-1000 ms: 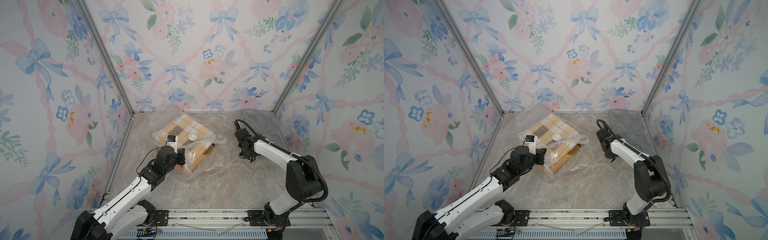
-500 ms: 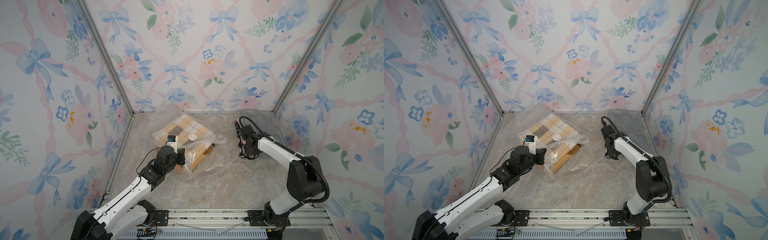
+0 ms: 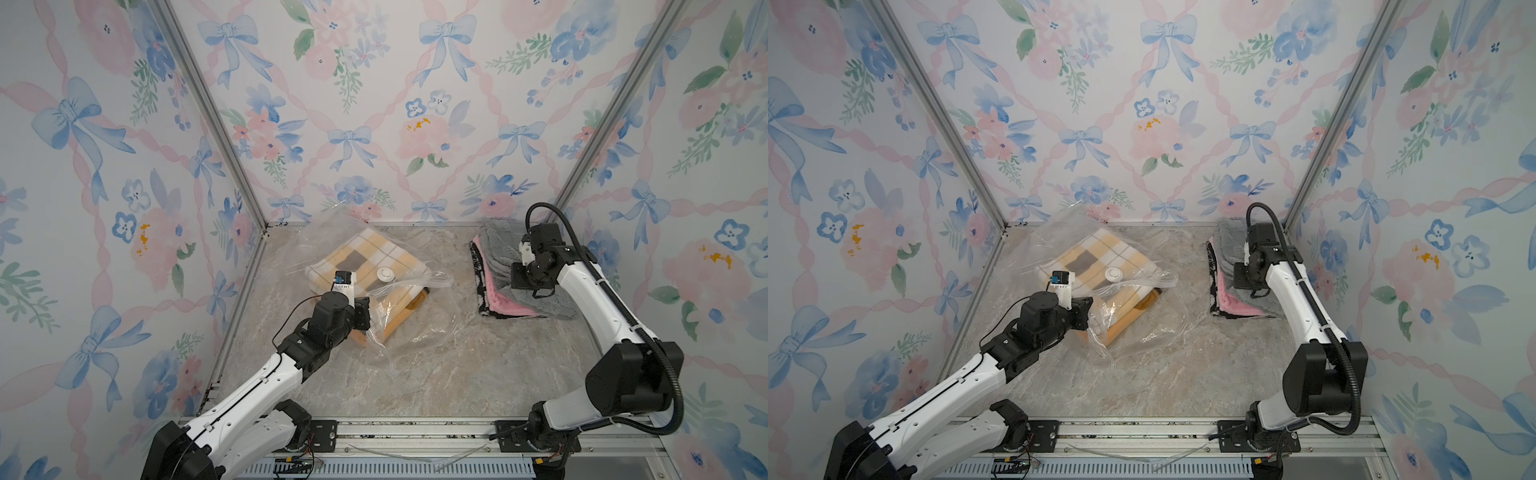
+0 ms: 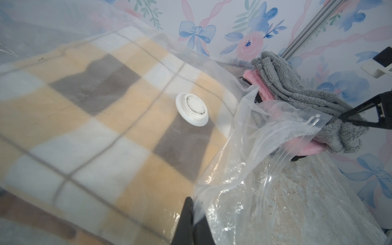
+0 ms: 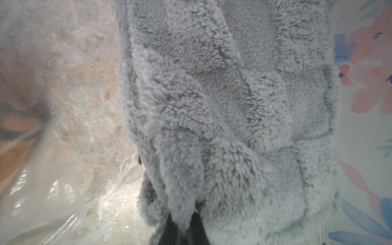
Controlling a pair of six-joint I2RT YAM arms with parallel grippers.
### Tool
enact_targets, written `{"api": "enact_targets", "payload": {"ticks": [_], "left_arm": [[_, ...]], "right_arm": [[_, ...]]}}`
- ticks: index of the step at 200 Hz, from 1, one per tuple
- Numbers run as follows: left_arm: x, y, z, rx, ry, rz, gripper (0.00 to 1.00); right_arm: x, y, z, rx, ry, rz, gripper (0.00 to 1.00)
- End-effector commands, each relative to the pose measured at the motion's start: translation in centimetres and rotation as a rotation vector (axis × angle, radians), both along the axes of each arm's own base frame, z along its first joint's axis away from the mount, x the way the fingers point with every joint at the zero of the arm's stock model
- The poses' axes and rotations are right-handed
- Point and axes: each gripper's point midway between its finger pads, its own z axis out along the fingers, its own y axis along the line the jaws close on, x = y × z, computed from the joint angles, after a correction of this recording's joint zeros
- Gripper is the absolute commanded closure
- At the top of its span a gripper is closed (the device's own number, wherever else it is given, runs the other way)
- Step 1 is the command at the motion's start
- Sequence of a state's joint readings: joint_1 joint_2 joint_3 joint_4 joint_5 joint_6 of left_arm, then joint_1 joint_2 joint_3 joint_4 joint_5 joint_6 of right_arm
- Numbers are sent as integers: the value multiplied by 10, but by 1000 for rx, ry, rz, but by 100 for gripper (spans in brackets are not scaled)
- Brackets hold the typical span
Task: Take the blanket out of the vacuum bag
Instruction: Place the blanket at the corner of the board.
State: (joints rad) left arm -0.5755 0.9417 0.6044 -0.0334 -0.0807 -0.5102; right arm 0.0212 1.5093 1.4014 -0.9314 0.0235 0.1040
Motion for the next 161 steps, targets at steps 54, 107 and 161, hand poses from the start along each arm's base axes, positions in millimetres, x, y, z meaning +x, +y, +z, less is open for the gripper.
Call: {"api": "enact_targets", "payload": {"ticks": [54, 107, 161], "left_arm": [[-1, 0, 2, -19, 19, 3, 100], [0, -3, 3, -20, 23, -8, 100], [0, -1, 2, -6, 29, 2, 100]], "right_arm": [[-17, 30, 21, 268, -27, 7, 100], [-25, 38, -49, 215, 93, 20, 97], [-24, 51, -68, 200, 121, 79, 46]]}}
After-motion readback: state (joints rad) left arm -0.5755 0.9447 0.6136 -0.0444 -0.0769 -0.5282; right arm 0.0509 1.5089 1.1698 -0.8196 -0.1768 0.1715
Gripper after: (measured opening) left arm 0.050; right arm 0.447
